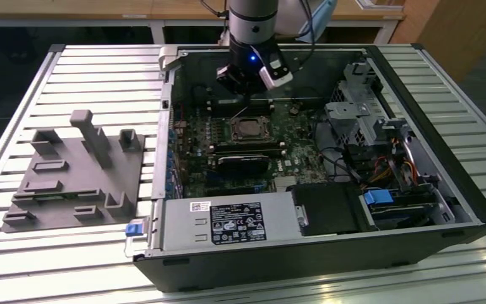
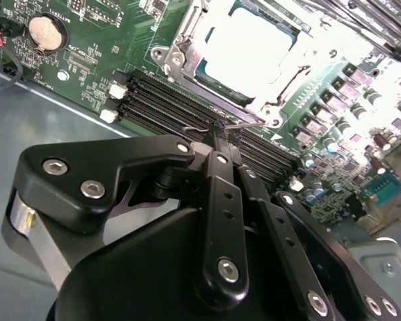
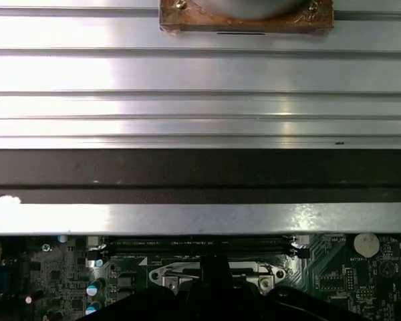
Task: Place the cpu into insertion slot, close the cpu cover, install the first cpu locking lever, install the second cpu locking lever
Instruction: 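Install the first cpu locking lever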
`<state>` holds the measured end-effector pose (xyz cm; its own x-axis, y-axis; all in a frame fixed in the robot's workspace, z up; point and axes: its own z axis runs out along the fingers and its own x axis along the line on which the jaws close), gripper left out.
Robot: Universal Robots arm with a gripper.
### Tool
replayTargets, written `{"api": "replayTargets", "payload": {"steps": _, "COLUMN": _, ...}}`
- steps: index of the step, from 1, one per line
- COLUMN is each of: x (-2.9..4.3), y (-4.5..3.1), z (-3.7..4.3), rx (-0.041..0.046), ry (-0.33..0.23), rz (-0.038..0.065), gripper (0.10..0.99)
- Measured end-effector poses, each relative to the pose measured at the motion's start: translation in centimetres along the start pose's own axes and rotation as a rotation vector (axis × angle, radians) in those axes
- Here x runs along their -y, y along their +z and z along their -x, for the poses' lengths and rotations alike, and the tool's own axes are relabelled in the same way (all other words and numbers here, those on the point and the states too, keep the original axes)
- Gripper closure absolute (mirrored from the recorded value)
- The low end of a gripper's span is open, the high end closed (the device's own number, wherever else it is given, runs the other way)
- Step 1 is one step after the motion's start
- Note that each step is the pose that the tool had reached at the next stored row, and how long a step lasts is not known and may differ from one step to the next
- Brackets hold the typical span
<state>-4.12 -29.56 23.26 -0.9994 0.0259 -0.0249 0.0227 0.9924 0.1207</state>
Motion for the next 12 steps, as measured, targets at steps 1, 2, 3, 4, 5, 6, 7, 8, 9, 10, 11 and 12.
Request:
{"api": "replayTargets", "payload": {"steps": 1, "x": 0.00, "y": 0.06, "z": 0.07, "rx": 0.0000, "ry": 0.000, "rz": 0.000, "gripper": 0.980}}
{"api": "replayTargets", "payload": {"steps": 2, "x": 0.00, "y": 0.12, "z": 0.15, "rx": 0.0000, "ry": 0.000, "rz": 0.000, "gripper": 0.980}}
{"api": "replayTargets", "payload": {"steps": 3, "x": 0.00, "y": 0.18, "z": 0.24, "rx": 0.0000, "ry": 0.000, "rz": 0.000, "gripper": 0.980}}
{"api": "replayTargets", "payload": {"steps": 4, "x": 0.00, "y": 0.25, "z": 0.34, "rx": 0.0000, "ry": 0.000, "rz": 0.000, "gripper": 0.980}}
{"api": "replayTargets", "payload": {"steps": 5, "x": -0.01, "y": 0.33, "z": 0.43, "rx": 0.0000, "ry": 0.000, "rz": 0.000, "gripper": 0.980}}
{"api": "replayTargets", "payload": {"steps": 6, "x": -0.02, "y": 0.41, "z": 0.52, "rx": 0.0000, "ry": 0.000, "rz": 0.000, "gripper": 0.980}}
{"api": "replayTargets", "payload": {"steps": 7, "x": -0.03, "y": 0.49, "z": 0.62, "rx": -0.0001, "ry": 0.000, "rz": 0.000, "gripper": 0.980}}
{"api": "replayTargets", "payload": {"steps": 8, "x": -0.03, "y": 0.59, "z": 0.73, "rx": -0.0001, "ry": 0.000, "rz": 0.000, "gripper": 0.980}}
{"api": "replayTargets", "payload": {"steps": 9, "x": -0.05, "y": 0.69, "z": 0.84, "rx": -0.0001, "ry": 0.000, "rz": 0.000, "gripper": 0.980}}
{"api": "replayTargets", "payload": {"steps": 10, "x": -0.06, "y": 0.80, "z": 0.95, "rx": 0.0000, "ry": 0.000, "rz": 0.000, "gripper": 0.980}}
{"api": "replayTargets", "payload": {"steps": 11, "x": -0.07, "y": 0.91, "z": 1.06, "rx": 0.0000, "ry": 0.000, "rz": 0.000, "gripper": 0.980}}
{"api": "replayTargets", "payload": {"steps": 12, "x": -0.07, "y": 1.02, "z": 1.14, "rx": -0.0001, "ry": 0.000, "rz": 0.000, "gripper": 0.980}}
